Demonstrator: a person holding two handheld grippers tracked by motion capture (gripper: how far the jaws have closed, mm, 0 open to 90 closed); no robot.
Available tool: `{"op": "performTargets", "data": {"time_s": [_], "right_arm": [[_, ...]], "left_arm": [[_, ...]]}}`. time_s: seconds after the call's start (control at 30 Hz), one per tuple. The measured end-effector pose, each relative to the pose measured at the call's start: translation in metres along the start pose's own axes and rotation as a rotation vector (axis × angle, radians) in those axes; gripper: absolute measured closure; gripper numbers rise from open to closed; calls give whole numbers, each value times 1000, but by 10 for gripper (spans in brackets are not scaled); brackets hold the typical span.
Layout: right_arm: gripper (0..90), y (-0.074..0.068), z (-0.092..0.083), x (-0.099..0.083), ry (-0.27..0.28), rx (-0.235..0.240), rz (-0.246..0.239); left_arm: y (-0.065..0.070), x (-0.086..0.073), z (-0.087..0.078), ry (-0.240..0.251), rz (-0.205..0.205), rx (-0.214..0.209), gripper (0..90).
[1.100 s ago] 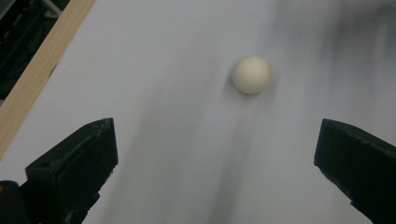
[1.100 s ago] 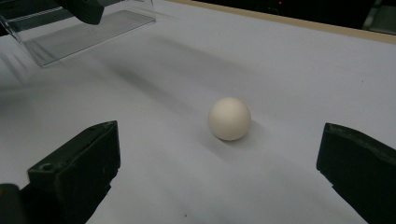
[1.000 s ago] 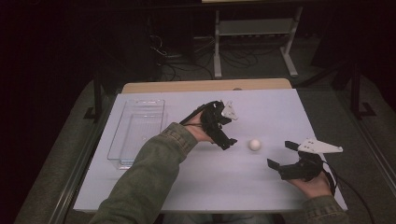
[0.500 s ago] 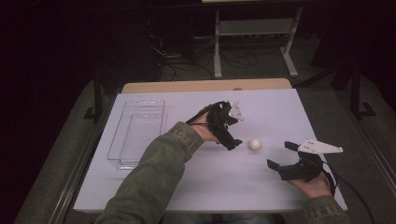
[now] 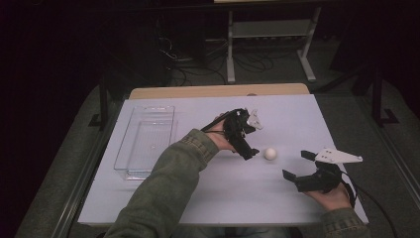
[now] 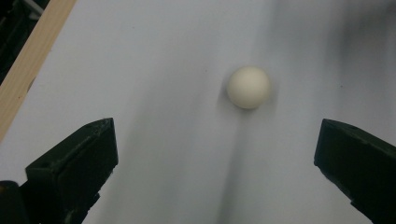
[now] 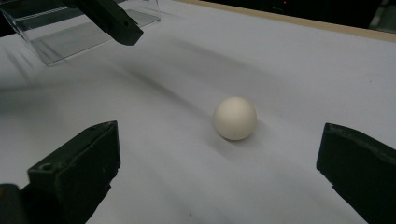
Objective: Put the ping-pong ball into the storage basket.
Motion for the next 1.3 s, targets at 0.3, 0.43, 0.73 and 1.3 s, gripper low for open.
{"op": "performTargets", "data": {"time_s": [0.3, 0.43, 0.73, 1.3], "right_arm": [[0, 0, 0, 0, 2, 6, 2], [0, 0, 0, 0, 1, 9, 1], [0, -1, 1, -1, -5, 14, -2], [0, -1, 1, -1, -11, 15, -8]], "left_arm": [[1, 0, 14, -13, 13, -18, 0], [3, 0, 21, -13, 15, -34, 0], [5, -1, 37, -42, 27, -67, 0], [14, 7, 60, -62, 72, -116, 0]]}}
Point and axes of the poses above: each handheld gripper's, and its own axes: z roughly forward along the jaws, x roughly out of its top, y roughly to its right, the point moved 8 cm from there along z, roughly forward along the jaws, and after that the axes turned 5 degrees about y, right-handed, at the moved point
